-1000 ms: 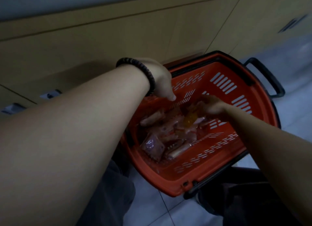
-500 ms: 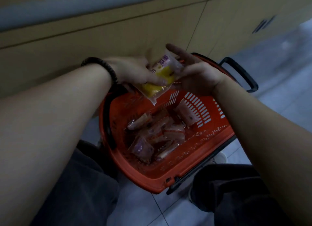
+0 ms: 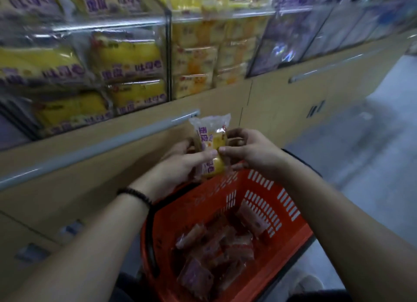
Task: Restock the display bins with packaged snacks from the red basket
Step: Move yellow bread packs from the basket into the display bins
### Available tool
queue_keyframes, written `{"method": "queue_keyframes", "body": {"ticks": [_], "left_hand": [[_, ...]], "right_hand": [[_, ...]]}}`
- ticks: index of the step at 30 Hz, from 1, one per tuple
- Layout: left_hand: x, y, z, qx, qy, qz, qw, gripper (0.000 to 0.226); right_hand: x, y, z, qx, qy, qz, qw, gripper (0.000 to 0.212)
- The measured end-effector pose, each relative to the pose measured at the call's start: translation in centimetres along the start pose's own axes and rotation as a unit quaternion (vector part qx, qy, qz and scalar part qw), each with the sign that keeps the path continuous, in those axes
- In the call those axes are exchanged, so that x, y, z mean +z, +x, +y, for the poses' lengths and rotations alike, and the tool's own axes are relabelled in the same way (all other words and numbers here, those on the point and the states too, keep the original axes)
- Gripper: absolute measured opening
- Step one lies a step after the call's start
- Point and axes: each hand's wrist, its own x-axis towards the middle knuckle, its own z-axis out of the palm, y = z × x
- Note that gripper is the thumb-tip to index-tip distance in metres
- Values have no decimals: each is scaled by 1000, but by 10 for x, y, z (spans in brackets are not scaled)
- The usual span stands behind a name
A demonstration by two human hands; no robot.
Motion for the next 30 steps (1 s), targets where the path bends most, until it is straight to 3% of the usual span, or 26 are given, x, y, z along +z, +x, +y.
{"method": "queue_keyframes", "body": {"ticks": [1, 4, 5, 7, 9, 11, 13, 15, 18, 21, 23, 27, 30], "left_hand": [[2, -3, 1, -3, -3, 24, 1000, 48], [7, -6, -7, -44, 58, 83, 994, 85], [6, -3, -11, -57, 107, 85, 989, 85], [4, 0, -14, -70, 224, 74, 969, 59], [2, 6, -18, -83, 303, 54, 948, 45], [0, 14, -21, -96, 338, 25, 936, 42], [0, 23, -23, -106, 350, 3, 931, 42], [1, 31, -25, -107, 369, -5, 923, 40], [4, 40, -27, -109, 383, 2, 917, 36], [9, 42, -30, -110, 396, 6, 912, 34], [11, 43, -33, -118, 394, -1, 912, 33], [14, 45, -33, -115, 386, -8, 915, 32], [14, 46, -33, -113, 393, -9, 912, 34]], "right_hand": [[-3, -3, 0, 6, 9, -14, 1000, 38], [-12, -1, 14, 61, 71, 9, 996, 27], [-17, 7, 30, 93, 67, 51, 992, 24], [-28, 23, 72, 172, -61, 124, 975, 22], [-32, 35, 125, 273, -204, 80, 937, 27], [-30, 44, 172, 395, -234, 17, 888, 33], [-22, 46, 200, 440, -282, -31, 852, 40], [-16, 52, 222, 421, -334, -20, 843, 49], [-2, 59, 253, 416, -318, 22, 852, 47], [6, 74, 297, 350, -405, 2, 844, 86], [3, 81, 325, 310, -445, 9, 840, 81], [10, 69, 315, 274, -493, 11, 825, 57], [3, 67, 307, 274, -516, -8, 811, 61]]}}
